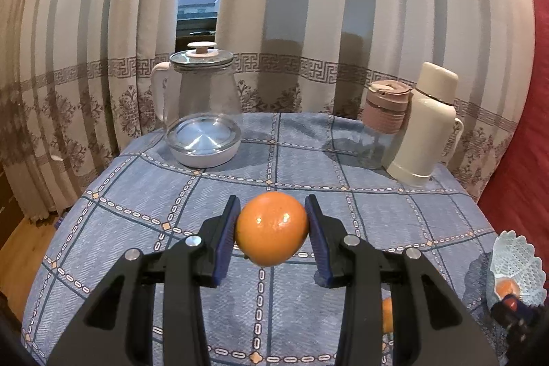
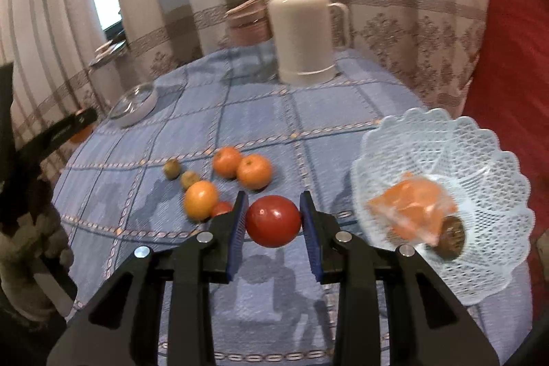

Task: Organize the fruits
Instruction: 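Place the red tomato into the white basket and open the right tool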

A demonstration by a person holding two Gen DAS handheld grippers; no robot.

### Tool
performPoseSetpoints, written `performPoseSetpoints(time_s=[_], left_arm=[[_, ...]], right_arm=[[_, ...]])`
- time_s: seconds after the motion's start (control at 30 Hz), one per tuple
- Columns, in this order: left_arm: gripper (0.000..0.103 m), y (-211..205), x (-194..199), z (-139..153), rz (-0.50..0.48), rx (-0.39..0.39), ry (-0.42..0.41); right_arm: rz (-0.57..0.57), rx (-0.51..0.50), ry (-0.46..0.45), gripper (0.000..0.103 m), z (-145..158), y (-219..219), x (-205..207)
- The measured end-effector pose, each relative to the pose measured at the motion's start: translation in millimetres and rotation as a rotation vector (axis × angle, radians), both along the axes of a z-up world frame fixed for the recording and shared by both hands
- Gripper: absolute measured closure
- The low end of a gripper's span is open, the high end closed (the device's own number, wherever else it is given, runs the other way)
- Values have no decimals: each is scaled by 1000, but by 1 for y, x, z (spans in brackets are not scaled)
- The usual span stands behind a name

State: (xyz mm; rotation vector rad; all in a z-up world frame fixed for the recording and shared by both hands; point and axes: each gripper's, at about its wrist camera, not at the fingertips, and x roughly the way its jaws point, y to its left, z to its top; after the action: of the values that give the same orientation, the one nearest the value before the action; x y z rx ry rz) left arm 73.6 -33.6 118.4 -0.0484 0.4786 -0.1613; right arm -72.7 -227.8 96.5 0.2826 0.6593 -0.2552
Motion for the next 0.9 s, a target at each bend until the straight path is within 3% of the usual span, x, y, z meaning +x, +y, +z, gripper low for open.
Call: performPoseSetpoints(time_s=[0.53, 0.9], left_arm=[[63, -23, -17, 4, -71, 21, -26], [63, -38, -23, -2, -112, 44, -23]], right_arm=[[-216, -1, 5, 71, -2, -79, -31], [-263, -51, 65, 69, -20, -85, -27]])
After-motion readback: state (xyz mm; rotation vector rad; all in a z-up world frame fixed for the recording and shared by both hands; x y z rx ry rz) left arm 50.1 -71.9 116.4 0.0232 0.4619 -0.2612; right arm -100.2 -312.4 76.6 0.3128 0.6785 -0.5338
